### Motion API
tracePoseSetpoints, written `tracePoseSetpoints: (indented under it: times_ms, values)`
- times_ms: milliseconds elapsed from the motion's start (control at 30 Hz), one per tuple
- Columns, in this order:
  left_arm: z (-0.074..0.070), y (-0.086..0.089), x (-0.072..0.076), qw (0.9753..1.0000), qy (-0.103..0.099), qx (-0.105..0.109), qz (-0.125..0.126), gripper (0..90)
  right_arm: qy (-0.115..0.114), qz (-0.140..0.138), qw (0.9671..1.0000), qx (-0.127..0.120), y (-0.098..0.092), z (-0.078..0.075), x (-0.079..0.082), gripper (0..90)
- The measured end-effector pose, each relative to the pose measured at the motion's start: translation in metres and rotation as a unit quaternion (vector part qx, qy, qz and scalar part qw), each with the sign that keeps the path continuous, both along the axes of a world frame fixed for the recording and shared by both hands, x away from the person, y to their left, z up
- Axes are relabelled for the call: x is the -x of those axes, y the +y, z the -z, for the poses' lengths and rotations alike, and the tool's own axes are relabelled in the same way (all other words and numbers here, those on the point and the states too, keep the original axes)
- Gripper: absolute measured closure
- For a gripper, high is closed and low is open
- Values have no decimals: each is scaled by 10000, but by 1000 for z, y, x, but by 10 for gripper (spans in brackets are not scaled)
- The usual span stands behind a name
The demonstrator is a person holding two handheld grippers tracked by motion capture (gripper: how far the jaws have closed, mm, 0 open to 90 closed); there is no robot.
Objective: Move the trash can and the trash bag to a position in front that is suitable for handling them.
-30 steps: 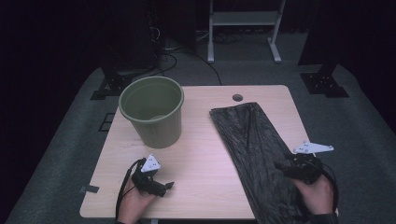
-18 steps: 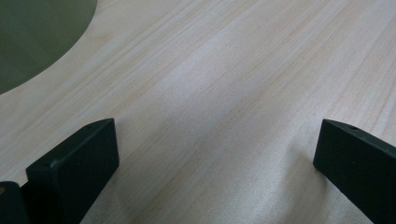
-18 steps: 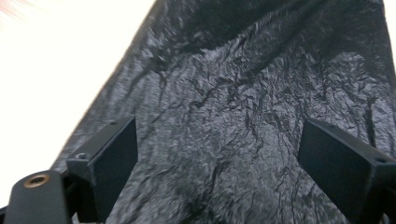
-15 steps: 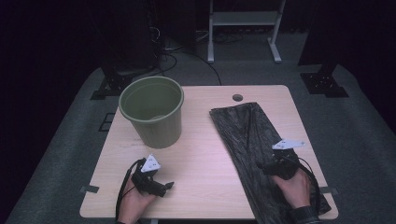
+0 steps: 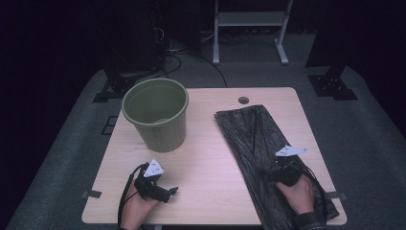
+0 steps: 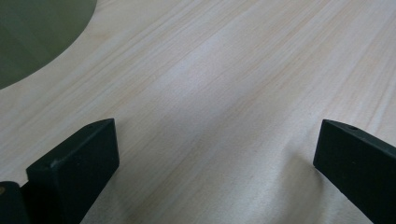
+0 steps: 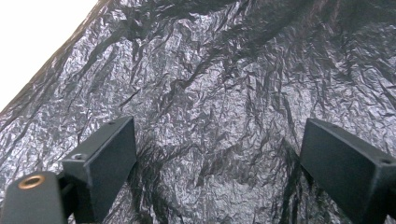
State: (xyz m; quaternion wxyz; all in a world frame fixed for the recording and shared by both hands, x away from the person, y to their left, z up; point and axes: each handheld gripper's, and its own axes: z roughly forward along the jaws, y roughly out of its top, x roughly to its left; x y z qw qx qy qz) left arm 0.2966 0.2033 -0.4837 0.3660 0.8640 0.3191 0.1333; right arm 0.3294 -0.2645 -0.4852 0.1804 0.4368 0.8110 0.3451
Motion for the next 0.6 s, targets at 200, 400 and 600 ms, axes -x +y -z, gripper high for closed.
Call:
tracePoseSetpoints:
  times_ms: [200,400,600]
  values:
    - [-8,2,3,9999,15,135,-18,0,-65,17,10000,-47,-1,1,2,98]
    - [-19,6,4,9996,-77,254,-59,0,-65,15,10000,-52,-1,1,2,99]
    - [-35,6,5,9995,-101,290,26,0,-65,15,10000,-52,-1,1,2,99]
